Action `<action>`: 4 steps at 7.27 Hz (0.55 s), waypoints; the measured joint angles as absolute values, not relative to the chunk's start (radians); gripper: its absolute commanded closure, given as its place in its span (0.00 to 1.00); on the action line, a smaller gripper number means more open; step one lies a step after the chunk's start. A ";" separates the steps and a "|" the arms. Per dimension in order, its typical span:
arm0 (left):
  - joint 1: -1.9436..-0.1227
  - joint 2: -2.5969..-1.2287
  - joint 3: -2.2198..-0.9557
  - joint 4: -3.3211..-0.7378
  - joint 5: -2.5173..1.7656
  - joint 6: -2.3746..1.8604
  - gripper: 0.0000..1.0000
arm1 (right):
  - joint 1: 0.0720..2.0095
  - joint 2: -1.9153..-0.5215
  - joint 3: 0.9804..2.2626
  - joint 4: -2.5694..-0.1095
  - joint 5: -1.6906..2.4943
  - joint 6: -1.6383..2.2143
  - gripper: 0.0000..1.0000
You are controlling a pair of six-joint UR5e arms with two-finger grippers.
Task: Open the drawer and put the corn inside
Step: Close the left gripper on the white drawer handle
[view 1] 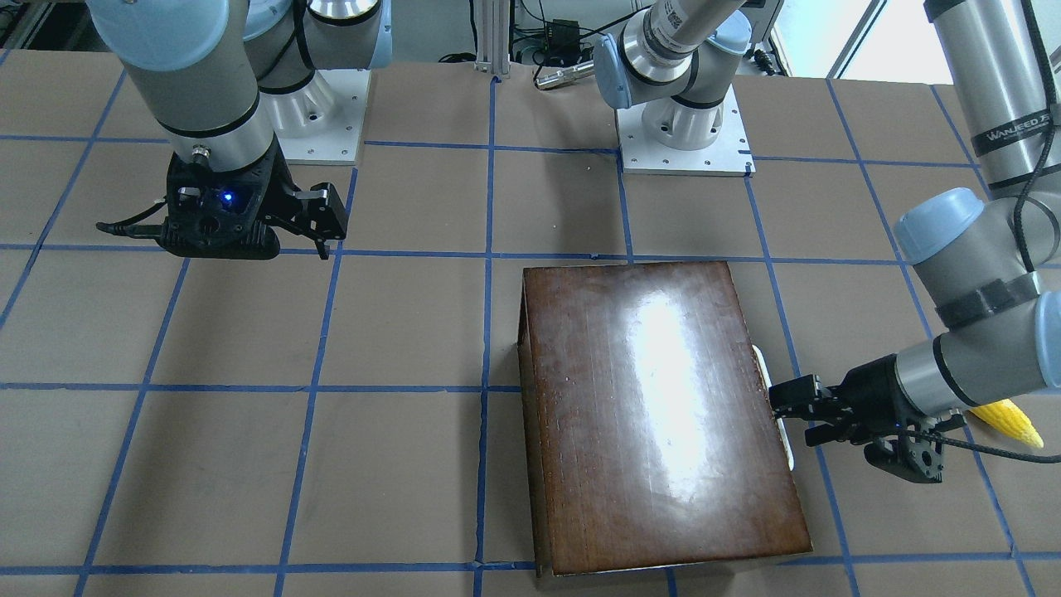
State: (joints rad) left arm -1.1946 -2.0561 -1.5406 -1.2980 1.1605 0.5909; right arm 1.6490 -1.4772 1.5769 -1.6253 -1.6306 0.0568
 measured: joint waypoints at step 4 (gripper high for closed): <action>-1.186 -2.058 -1.536 -1.296 1.162 0.614 0.00 | 1.649 -1.477 1.577 -1.625 -1.630 0.057 0.00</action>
State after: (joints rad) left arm -1.1863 -2.0583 -1.5356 -1.2963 1.1619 0.6142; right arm 1.6490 -1.4772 1.5769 -1.6247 -1.6303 0.0568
